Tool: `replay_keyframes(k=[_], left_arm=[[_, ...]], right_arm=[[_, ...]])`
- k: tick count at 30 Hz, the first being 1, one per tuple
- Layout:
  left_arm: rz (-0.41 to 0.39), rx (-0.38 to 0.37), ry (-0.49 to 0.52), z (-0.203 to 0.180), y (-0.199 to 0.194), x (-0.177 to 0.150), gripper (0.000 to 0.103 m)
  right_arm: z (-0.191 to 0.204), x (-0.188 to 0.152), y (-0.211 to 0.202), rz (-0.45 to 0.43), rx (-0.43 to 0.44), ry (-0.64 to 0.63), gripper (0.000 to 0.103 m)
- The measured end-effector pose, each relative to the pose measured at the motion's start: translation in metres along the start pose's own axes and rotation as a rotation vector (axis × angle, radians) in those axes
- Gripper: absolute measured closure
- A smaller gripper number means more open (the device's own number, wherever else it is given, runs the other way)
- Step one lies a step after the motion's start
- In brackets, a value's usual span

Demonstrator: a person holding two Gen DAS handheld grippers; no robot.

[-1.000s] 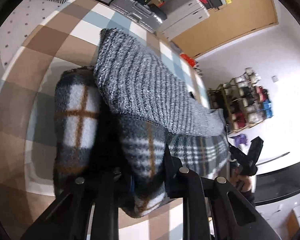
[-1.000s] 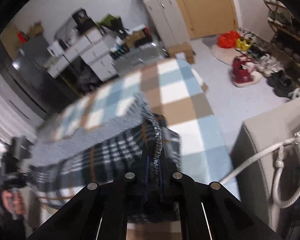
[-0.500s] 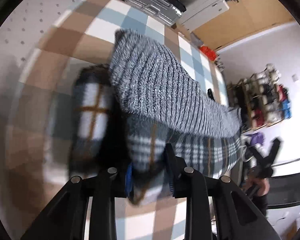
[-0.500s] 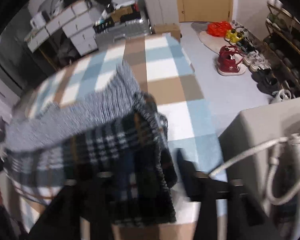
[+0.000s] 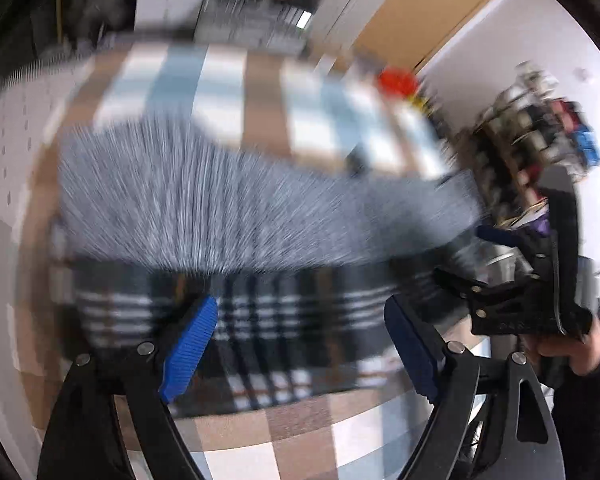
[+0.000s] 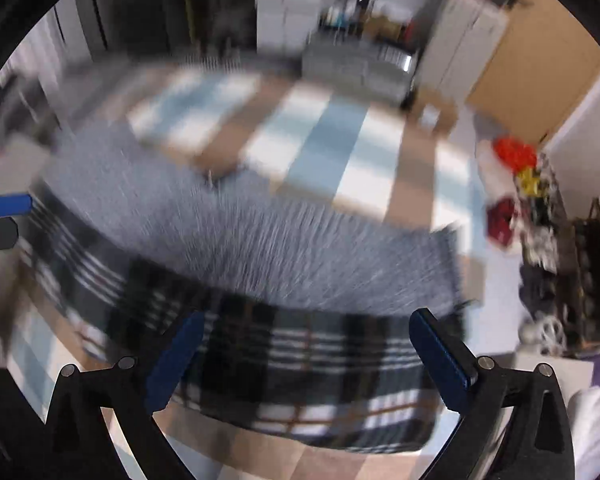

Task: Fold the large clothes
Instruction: 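Open both grippers and lift them away from the folded jacket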

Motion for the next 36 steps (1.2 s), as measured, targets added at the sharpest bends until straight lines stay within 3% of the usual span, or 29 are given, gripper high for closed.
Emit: replay_keyframes(k=[2, 4, 9, 14, 16, 17, 19, 21, 23, 25, 30, 32, 34, 36], left_arm=[[0.021, -0.019, -0.036, 0.017, 0.017, 0.005, 0.021], [0.015, -0.049, -0.042, 0.027, 0.025, 0.011, 0.021], [-0.022, -0.063, -0.008, 0.034, 0.033, 0.013, 0.019], [0.028, -0.006, 0.007, 0.018, 0.014, 0.005, 0.016], [0.005, -0.024, 0.099, -0.010, -0.004, -0.010, 0.016], [0.004, -0.037, 0.132, -0.018, -0.006, -0.016, 0.015], [0.030, -0.051, 0.184, -0.029, -0.001, -0.030, 0.015], [0.085, -0.012, 0.169, -0.017, 0.021, -0.028, 0.015], [0.114, -0.045, 0.121, -0.002, 0.038, -0.026, 0.016], [0.060, -0.074, 0.105, 0.004, 0.040, -0.021, 0.016], [0.020, 0.036, 0.179, -0.001, 0.046, -0.024, 0.010], [0.043, 0.021, 0.163, -0.003, 0.037, -0.018, 0.010], [0.061, -0.018, 0.152, -0.005, 0.022, -0.012, 0.010], [0.025, -0.015, 0.177, -0.001, 0.001, 0.001, 0.010]], right_arm=[[0.003, -0.001, 0.034, 0.101, -0.035, -0.019, 0.000], [0.004, 0.000, 0.056, 0.145, -0.021, -0.013, 0.000], [-0.004, 0.006, 0.069, 0.098, 0.032, 0.043, 0.000], [-0.014, -0.004, 0.047, 0.079, 0.090, 0.036, 0.000], [-0.020, -0.003, 0.016, 0.001, 0.153, 0.081, 0.000], [-0.015, -0.007, -0.002, -0.033, 0.227, 0.067, 0.000], [0.001, -0.019, -0.012, -0.013, 0.272, -0.003, 0.000], [0.011, -0.036, -0.003, 0.047, 0.165, -0.099, 0.000], [0.011, -0.049, 0.025, 0.108, 0.064, -0.120, 0.000], [0.013, -0.055, 0.048, 0.148, 0.128, -0.056, 0.000], [0.016, -0.059, 0.052, 0.061, 0.084, -0.029, 0.000], [0.016, -0.060, 0.048, 0.050, 0.106, -0.046, 0.000], [0.005, -0.061, 0.032, 0.052, 0.189, -0.034, 0.000], [-0.017, -0.051, 0.003, -0.026, 0.294, 0.043, 0.000]])
Point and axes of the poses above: each gripper's, at about its wrist camera, not at the fingertips, and y roughly the way its jaws point, z to its left, x to its top, the point moved 9 cm from there along y, roughly the way its jaws point, and after that the axes turned 12 degrees about z, right-handed, at the moved point
